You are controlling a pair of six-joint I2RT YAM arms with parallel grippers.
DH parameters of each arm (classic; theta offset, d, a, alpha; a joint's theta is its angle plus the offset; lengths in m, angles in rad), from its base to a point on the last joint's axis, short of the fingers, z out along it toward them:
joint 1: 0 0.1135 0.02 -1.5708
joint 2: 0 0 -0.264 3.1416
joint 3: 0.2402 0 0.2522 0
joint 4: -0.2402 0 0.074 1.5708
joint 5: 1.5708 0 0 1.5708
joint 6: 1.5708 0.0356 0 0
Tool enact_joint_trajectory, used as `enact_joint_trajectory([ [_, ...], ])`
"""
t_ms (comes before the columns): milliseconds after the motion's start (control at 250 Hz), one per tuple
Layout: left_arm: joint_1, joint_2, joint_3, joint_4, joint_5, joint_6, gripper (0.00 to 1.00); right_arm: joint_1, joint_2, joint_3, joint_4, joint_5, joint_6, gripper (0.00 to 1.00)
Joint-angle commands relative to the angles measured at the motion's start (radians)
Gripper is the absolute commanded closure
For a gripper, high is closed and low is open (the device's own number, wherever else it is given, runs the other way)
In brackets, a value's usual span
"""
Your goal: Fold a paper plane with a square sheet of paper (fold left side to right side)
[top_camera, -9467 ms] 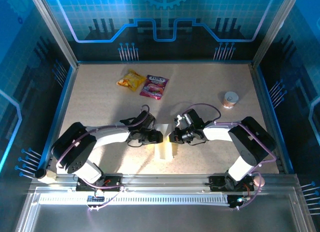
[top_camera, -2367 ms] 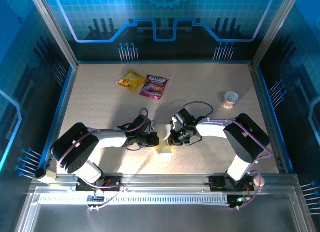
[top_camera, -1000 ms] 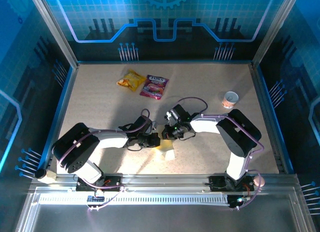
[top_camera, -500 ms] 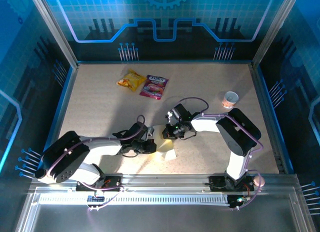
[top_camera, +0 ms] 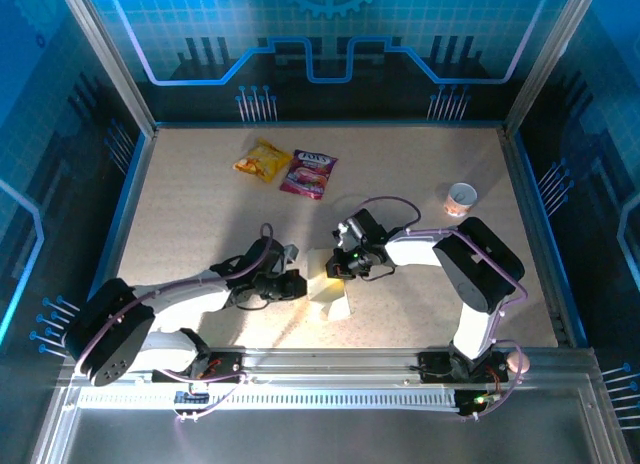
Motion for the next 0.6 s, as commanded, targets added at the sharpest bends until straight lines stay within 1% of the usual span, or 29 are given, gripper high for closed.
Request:
enact_joint_trajectory([
  [0, 0.005, 0.06, 0.043, 0.035, 0.054, 0.007, 0.92, -0.026, 0.06, -0.046, -0.118, 0.167, 0.003, 1.0],
  [120, 0.004, 0.138, 0.057, 0.091, 0.069, -0.002, 0.93, -0.027, 0.063, -0.042, -0.123, 0.172, 0.0, 1.0],
  [268, -0.004, 0.191, 0.053, 0.143, 0.081, -0.014, 0.93, -0.026, 0.065, -0.042, -0.13, 0.173, -0.007, 1.0],
  [384, -0.021, 0.225, 0.059, 0.158, 0.09, -0.014, 0.93, -0.026, 0.066, -0.042, -0.132, 0.173, -0.008, 1.0],
  [595, -0.052, 0.259, 0.062, 0.153, 0.075, -0.015, 0.93, -0.026, 0.071, -0.042, -0.136, 0.175, -0.007, 1.0],
])
